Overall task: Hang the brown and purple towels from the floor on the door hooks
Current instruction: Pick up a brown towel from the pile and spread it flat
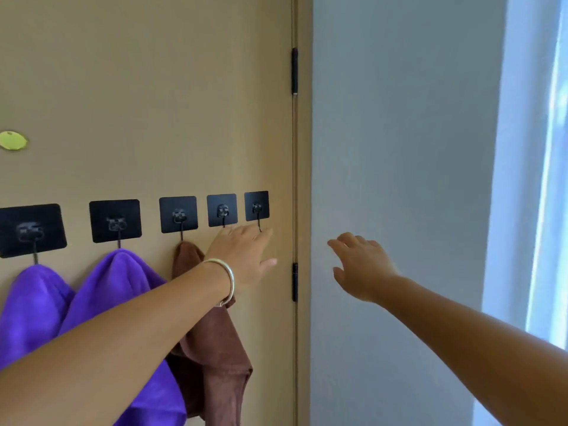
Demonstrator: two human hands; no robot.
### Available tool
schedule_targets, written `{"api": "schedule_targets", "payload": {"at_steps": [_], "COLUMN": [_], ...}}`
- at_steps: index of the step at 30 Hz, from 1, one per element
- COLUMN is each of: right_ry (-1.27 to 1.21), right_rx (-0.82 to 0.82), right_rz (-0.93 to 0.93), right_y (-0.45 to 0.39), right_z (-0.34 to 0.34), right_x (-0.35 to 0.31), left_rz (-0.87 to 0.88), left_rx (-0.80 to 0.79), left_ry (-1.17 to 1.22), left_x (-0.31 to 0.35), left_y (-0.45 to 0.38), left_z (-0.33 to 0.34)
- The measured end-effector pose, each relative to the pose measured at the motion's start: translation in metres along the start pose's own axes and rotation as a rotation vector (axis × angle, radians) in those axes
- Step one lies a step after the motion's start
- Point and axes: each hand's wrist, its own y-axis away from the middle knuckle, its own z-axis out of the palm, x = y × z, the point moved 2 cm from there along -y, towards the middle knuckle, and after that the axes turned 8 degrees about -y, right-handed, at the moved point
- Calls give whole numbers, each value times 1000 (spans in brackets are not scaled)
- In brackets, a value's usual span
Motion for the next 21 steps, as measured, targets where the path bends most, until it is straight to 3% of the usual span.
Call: {"api": "schedule_targets", "payload": {"at_steps": [10,21], "right_ry": [185,420], "right_rx": [14,-23], "right_rz": [300,678], "right_y": [123,297], "right_z": [-75,-203], "right_x": [46,101], "left_rz": [273,576], "left_rx": [167,358], "left_ry": [245,499], "left_x": [111,278], "left_y": [-15,-10], "left_z": [-25,-139]}}
